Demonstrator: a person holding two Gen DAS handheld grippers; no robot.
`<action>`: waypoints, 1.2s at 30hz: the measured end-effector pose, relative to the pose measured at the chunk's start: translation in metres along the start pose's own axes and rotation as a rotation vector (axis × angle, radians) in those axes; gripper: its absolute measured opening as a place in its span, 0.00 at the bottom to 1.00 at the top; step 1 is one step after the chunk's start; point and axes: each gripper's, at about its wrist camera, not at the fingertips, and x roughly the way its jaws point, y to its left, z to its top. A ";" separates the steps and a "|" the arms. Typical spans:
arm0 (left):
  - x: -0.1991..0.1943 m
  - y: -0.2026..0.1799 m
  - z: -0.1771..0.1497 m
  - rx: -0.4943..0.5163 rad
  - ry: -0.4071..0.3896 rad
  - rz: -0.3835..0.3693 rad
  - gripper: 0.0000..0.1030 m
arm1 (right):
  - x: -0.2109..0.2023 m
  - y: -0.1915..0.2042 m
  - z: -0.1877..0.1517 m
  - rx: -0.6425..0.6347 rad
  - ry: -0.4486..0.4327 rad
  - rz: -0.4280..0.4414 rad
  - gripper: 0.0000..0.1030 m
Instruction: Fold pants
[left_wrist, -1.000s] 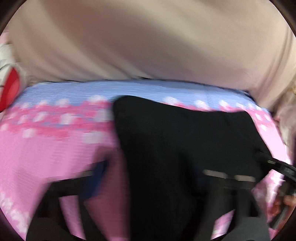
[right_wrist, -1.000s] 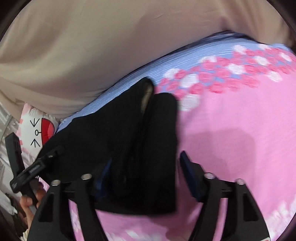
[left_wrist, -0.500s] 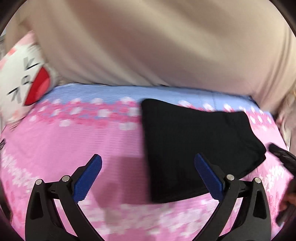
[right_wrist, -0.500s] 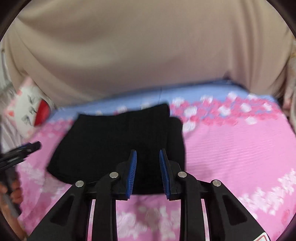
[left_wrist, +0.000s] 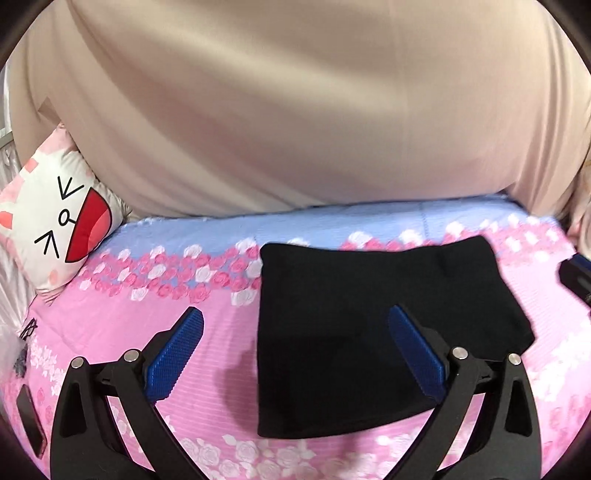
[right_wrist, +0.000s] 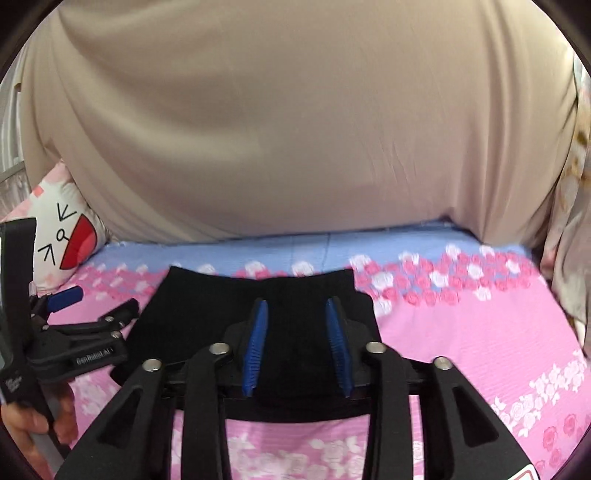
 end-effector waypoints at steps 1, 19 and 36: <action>-0.005 0.000 0.001 -0.002 -0.010 -0.002 0.95 | -0.003 0.003 -0.001 0.000 -0.007 -0.009 0.38; -0.076 0.002 -0.052 -0.001 -0.026 -0.053 0.95 | -0.056 0.019 -0.048 0.051 0.015 -0.003 0.40; -0.083 0.000 -0.068 0.011 0.000 -0.033 0.95 | -0.067 0.025 -0.054 0.045 0.023 0.008 0.40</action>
